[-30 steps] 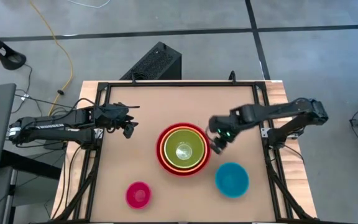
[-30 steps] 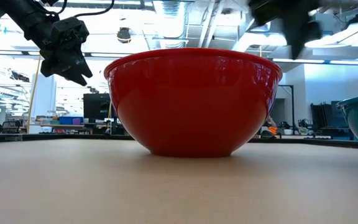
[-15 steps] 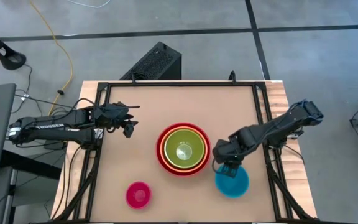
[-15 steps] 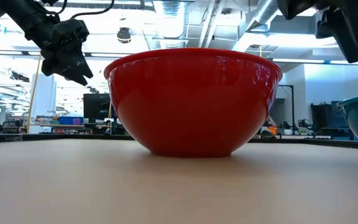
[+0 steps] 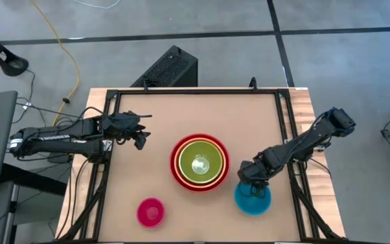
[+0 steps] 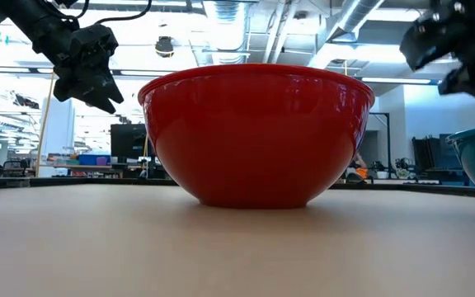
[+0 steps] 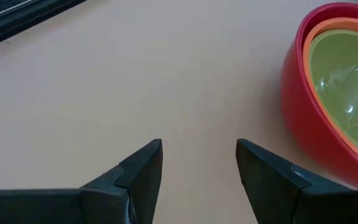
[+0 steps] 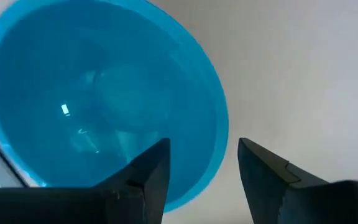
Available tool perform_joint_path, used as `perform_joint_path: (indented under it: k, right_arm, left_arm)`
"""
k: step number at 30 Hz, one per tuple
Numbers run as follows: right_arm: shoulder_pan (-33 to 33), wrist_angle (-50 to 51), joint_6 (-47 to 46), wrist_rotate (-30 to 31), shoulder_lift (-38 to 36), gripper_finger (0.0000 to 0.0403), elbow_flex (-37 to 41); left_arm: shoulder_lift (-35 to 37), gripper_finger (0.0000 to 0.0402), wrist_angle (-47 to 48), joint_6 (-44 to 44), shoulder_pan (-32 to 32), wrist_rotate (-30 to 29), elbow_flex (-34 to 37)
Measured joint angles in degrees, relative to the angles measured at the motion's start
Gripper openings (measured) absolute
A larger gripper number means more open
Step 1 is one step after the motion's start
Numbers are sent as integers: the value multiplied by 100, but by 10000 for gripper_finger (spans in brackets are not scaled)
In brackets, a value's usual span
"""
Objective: Nest bowls inside each other by size order
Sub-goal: Stack the blue bowl on top of the green bowl
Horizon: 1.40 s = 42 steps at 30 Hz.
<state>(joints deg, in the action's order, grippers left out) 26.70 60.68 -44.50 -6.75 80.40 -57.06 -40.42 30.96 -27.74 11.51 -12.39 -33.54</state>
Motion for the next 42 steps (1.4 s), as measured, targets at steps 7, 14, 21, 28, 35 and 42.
perform_joint_path:
  k: [7, 14, 21, 28, 35, 42]
  right_arm:
    - [-7, -402, -1, 197, -24, 191, 592]
    - [-11, -1673, -23, 75, -24, 186, 1076]
    - [-22, -1827, -154, 64, -24, 108, 1215]
    - [-107, -1874, -347, -548, -94, 11, 1202]
    - [-304, -1889, -557, -808, -521, 20, 881]
    - [-558, -1837, -938, -923, -988, 10, 337]
  left_arm:
    - [1, 194, 1, -101, -1, -13, 0]
    - [1, 194, 2, -158, -1, -30, 0]
    - [1, 194, 1, -206, 0, -30, 0]
    - [2, 194, 0, -206, -2, -29, 0]
    - [1, 194, 2, -185, -1, -30, 0]
    - [2, 194, 0, -164, 0, -45, 0]
